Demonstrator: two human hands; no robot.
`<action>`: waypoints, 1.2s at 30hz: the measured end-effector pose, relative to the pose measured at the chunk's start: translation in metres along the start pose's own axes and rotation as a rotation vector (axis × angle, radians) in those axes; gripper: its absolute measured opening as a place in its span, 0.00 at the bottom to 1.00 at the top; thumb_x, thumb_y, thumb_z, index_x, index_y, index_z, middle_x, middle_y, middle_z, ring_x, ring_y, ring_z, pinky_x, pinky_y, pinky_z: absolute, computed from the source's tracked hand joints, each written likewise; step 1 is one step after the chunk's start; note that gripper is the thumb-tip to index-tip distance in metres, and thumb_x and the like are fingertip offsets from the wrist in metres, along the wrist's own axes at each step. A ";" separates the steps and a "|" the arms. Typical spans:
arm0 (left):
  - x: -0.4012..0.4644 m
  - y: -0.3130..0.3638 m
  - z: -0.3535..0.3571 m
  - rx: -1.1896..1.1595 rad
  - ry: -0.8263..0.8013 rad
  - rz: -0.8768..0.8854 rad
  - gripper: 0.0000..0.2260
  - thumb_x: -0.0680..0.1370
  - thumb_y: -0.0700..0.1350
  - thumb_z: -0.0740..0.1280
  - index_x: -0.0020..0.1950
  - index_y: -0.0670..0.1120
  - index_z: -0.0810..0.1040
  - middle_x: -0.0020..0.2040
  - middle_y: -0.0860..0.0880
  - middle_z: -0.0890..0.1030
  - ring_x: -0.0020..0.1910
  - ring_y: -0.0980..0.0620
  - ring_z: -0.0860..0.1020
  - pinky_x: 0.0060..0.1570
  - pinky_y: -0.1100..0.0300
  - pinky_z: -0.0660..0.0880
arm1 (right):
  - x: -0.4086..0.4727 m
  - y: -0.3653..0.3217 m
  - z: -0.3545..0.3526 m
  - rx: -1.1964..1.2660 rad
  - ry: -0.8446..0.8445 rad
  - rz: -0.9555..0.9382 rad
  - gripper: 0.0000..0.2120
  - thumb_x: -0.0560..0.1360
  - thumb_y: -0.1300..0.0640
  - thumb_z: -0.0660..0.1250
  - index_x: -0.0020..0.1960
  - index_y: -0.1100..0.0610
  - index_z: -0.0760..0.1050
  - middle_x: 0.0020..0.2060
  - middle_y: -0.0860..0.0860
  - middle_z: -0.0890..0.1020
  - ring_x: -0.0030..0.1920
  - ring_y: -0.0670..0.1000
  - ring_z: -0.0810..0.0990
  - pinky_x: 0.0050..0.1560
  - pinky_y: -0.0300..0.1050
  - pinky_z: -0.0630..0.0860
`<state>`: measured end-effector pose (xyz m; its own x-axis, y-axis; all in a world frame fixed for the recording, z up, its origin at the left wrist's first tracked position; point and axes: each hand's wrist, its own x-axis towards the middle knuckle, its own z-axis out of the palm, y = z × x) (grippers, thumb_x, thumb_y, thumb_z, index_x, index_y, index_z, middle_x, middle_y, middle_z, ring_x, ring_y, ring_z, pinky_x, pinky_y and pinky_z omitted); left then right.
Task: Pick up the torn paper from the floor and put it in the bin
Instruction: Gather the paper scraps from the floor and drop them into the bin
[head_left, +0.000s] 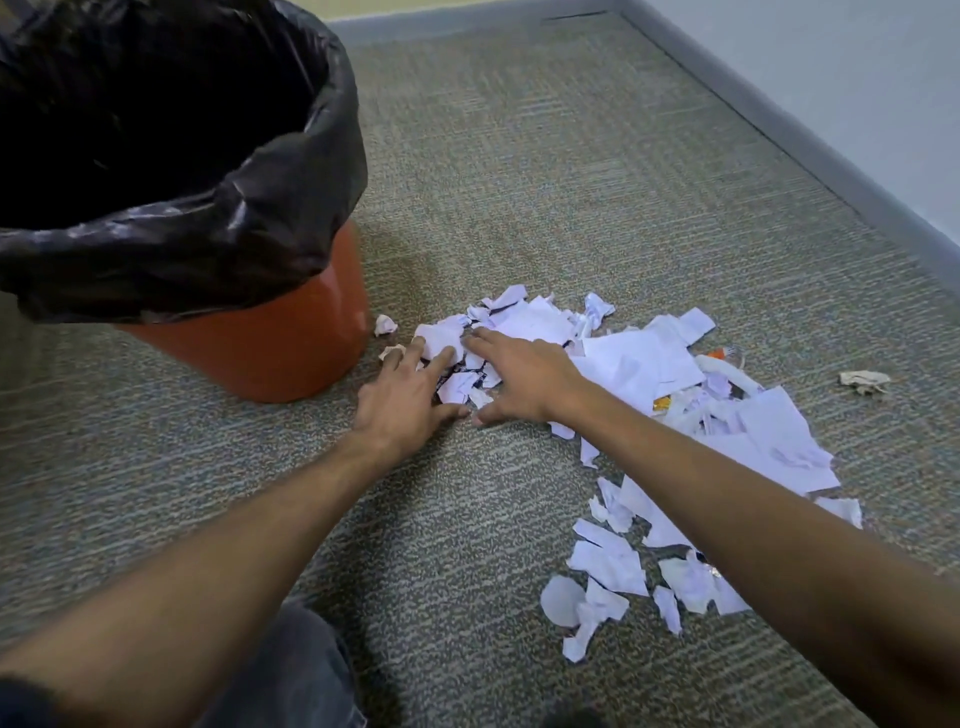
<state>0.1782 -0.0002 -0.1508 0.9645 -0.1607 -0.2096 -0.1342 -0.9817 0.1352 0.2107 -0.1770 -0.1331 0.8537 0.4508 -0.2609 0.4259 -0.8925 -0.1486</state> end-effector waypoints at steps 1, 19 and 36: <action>0.001 0.001 0.002 -0.002 0.009 0.005 0.32 0.74 0.65 0.66 0.76 0.58 0.60 0.75 0.49 0.61 0.73 0.45 0.62 0.54 0.40 0.75 | 0.004 0.000 0.001 -0.035 -0.013 -0.008 0.51 0.66 0.36 0.74 0.79 0.49 0.51 0.79 0.47 0.56 0.71 0.55 0.70 0.62 0.54 0.73; -0.009 -0.001 -0.010 -0.380 0.287 -0.058 0.09 0.74 0.42 0.73 0.53 0.45 0.85 0.52 0.46 0.84 0.47 0.46 0.81 0.53 0.53 0.77 | -0.001 0.014 0.014 0.409 0.252 0.047 0.06 0.74 0.59 0.71 0.50 0.55 0.83 0.40 0.55 0.83 0.40 0.54 0.77 0.38 0.45 0.68; -0.078 0.014 -0.204 -0.555 0.783 0.193 0.05 0.74 0.45 0.74 0.48 0.47 0.86 0.45 0.47 0.84 0.42 0.48 0.81 0.45 0.53 0.79 | -0.077 -0.037 -0.189 0.816 0.559 -0.050 0.02 0.73 0.64 0.73 0.45 0.63 0.83 0.36 0.56 0.85 0.34 0.51 0.84 0.43 0.46 0.82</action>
<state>0.1480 0.0195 0.0653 0.8425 -0.0032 0.5387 -0.3726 -0.7256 0.5784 0.1856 -0.1814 0.0733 0.9485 0.2276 0.2202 0.3072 -0.4932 -0.8139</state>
